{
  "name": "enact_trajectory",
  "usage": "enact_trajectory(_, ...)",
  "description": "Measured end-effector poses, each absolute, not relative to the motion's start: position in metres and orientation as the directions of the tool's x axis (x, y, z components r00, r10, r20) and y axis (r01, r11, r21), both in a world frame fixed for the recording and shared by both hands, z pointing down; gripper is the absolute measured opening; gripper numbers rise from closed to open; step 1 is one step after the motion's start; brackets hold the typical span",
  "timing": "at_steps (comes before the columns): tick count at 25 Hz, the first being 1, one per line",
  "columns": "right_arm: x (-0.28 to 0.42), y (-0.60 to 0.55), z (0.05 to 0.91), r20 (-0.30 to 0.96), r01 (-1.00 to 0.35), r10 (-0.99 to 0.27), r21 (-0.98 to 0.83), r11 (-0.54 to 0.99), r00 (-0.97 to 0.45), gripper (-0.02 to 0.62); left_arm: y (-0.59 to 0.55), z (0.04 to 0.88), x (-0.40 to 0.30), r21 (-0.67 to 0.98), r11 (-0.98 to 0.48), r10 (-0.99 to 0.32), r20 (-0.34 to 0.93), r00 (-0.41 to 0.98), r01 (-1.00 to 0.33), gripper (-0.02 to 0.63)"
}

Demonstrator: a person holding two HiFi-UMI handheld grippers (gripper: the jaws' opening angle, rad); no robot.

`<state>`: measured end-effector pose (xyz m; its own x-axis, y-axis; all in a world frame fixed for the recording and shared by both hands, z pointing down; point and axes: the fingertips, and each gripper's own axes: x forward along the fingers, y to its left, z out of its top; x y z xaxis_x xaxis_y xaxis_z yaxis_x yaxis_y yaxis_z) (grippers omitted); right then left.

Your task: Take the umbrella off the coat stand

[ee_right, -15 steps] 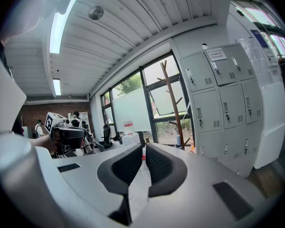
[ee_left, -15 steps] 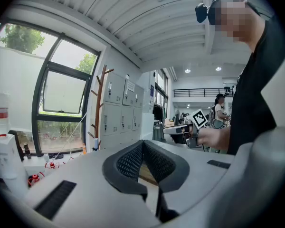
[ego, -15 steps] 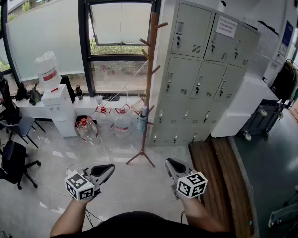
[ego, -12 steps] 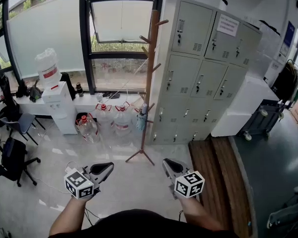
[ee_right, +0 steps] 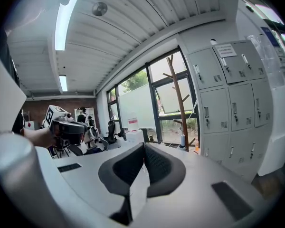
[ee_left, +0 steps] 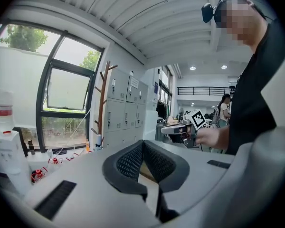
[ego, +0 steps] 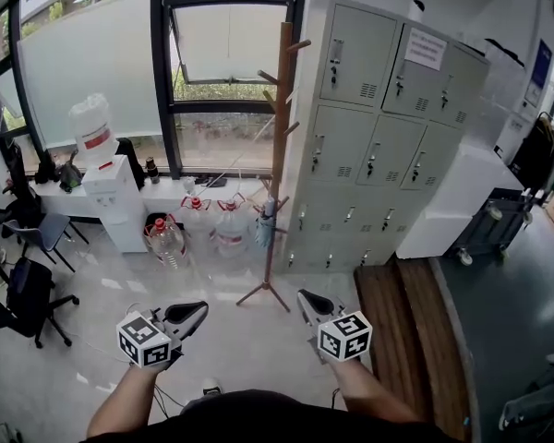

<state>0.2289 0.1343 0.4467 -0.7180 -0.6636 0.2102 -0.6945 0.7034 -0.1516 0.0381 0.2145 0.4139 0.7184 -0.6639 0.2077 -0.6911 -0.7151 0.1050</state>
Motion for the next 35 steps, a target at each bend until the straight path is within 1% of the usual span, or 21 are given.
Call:
enact_trajectory(15, 0.23, 0.094, 0.465, 0.215, -0.732, -0.7, -0.189, 0.655, -0.681, 0.014, 0.169, 0.431, 0.036, 0.156, -0.757, -0.602, 0.21, 0.77, -0.635, 0.021)
enact_trajectory(24, 0.201, 0.053, 0.469, 0.209, -0.714, -0.683, -0.219, 0.665, -0.7, 0.014, 0.122, 0.442, 0.021, 0.194, -0.787, -0.551, 0.205, 0.809, -0.585, 0.021)
enact_trajectory(30, 0.181, 0.018, 0.466, 0.203, -0.733, -0.704, -0.219, 0.644, -0.68, 0.014, 0.087, 0.452, 0.011, 0.198, -0.824, -0.493, 0.214, 0.844, -0.531, 0.021)
enact_trajectory(35, 0.169, -0.006, 0.452, 0.191, -0.748, -0.724, -0.209, 0.629, -0.663, 0.014, 0.051, 0.445, -0.006, 0.205, -0.837, -0.476, 0.181, 0.86, -0.507, 0.021)
